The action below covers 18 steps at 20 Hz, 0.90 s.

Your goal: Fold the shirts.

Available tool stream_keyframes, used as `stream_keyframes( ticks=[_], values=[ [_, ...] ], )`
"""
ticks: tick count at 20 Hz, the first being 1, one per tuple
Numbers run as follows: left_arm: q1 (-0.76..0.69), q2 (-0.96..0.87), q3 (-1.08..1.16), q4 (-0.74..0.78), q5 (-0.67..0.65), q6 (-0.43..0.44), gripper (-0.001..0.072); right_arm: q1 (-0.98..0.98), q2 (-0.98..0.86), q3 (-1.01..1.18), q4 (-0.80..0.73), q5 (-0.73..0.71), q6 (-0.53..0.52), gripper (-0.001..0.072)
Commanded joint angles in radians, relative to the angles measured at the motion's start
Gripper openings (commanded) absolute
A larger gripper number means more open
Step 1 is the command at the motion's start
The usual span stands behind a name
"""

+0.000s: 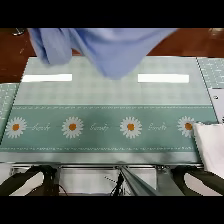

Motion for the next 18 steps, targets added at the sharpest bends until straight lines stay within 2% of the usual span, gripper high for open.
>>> stream_keyframes(
  ticks=[1,3,6,8,9,11,14,18],
  values=[
    [0.051,0.087,0.293,0.233,-0.042,-0.121,0.0022,0.001,0.160,0.209,-0.156,0.011,0.025,0.0026],
    [0.062,0.158,0.317,0.375,-0.113,-0.148,0.0023,0.001,0.269,0.209,-0.229,0.019,0.024,0.0026],
    [0.062,0.243,0.300,0.486,-0.354,-0.163,0.0023,0.001,0.394,0.209,-0.346,0.042,0.027,0.0026],
    [0.062,0.298,0.222,0.535,-0.498,-0.164,0.0023,0.001,0.452,0.209,-0.415,0.125,0.034,0.0026],
    [0.061,0.328,0.163,0.549,-0.525,-0.175,0.0023,0.001,0.473,0.209,-0.461,0.186,0.048,0.0027],
    [0.061,0.399,0.000,0.540,-0.534,-0.220,0.0023,0.001,0.509,0.176,-0.522,0.283,0.068,0.0026],
    [0.061,0.497,-0.325,0.443,-0.546,-0.225,0.0023,0.001,0.573,-0.005,-0.536,0.370,0.076,0.0027],
    [0.061,0.577,-0.780,0.375,-0.499,-0.206,0.0023,0.001,0.623,-0.378,-0.498,0.336,0.099,0.0025]
  ],
)
